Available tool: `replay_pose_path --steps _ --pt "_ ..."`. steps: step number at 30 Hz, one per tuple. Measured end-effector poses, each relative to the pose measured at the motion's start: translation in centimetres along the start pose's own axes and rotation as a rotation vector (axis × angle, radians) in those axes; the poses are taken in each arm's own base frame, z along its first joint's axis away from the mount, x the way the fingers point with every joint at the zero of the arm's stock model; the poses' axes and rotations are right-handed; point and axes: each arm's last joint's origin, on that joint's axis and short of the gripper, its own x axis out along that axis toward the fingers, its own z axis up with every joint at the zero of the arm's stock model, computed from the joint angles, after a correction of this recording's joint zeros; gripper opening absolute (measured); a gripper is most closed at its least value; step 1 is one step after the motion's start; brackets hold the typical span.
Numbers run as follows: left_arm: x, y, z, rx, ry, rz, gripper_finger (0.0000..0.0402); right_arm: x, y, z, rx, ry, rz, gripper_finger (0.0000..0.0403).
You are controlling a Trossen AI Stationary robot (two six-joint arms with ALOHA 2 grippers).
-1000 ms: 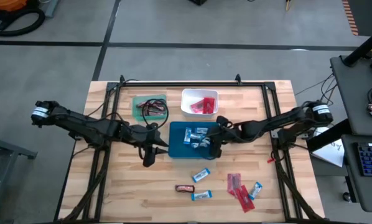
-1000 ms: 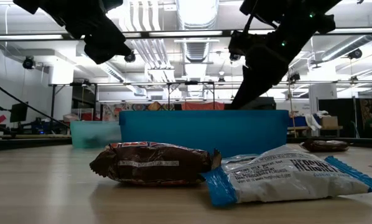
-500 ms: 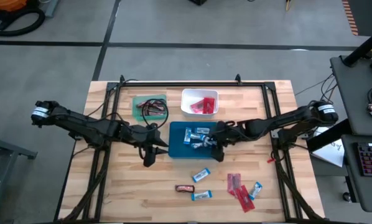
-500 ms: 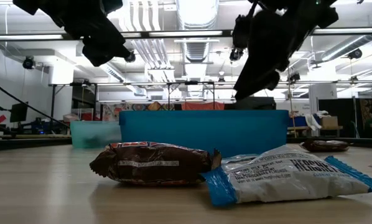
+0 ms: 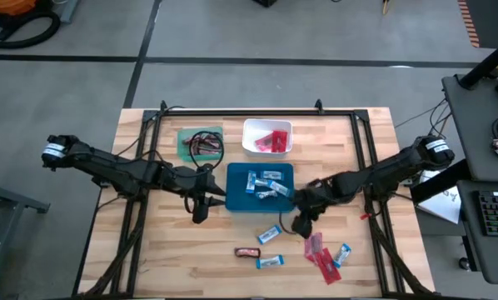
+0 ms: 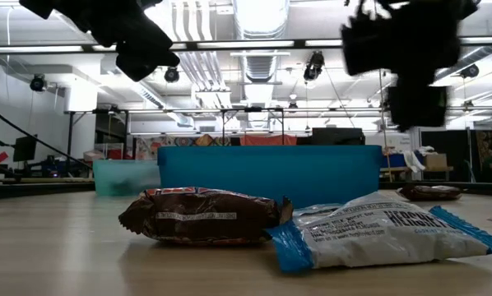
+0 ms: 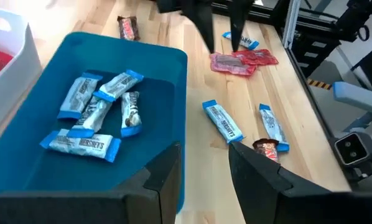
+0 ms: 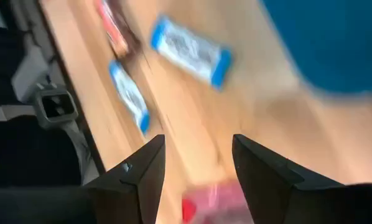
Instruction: Sort candy
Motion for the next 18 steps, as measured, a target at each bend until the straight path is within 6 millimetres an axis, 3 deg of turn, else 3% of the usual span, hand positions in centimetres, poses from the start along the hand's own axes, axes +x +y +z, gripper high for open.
replay_pose_path --steps 11,18 --pt "-0.3 0.0 1.1 0.118 -0.06 0.093 0.0117 1.2 0.4 -5.6 0.401 0.196 -0.261 0.0157" --pt "-0.6 0.0 2.2 0.22 -0.099 0.176 0.0117 2.5 0.5 -6.8 0.513 0.147 -0.353 0.0166"
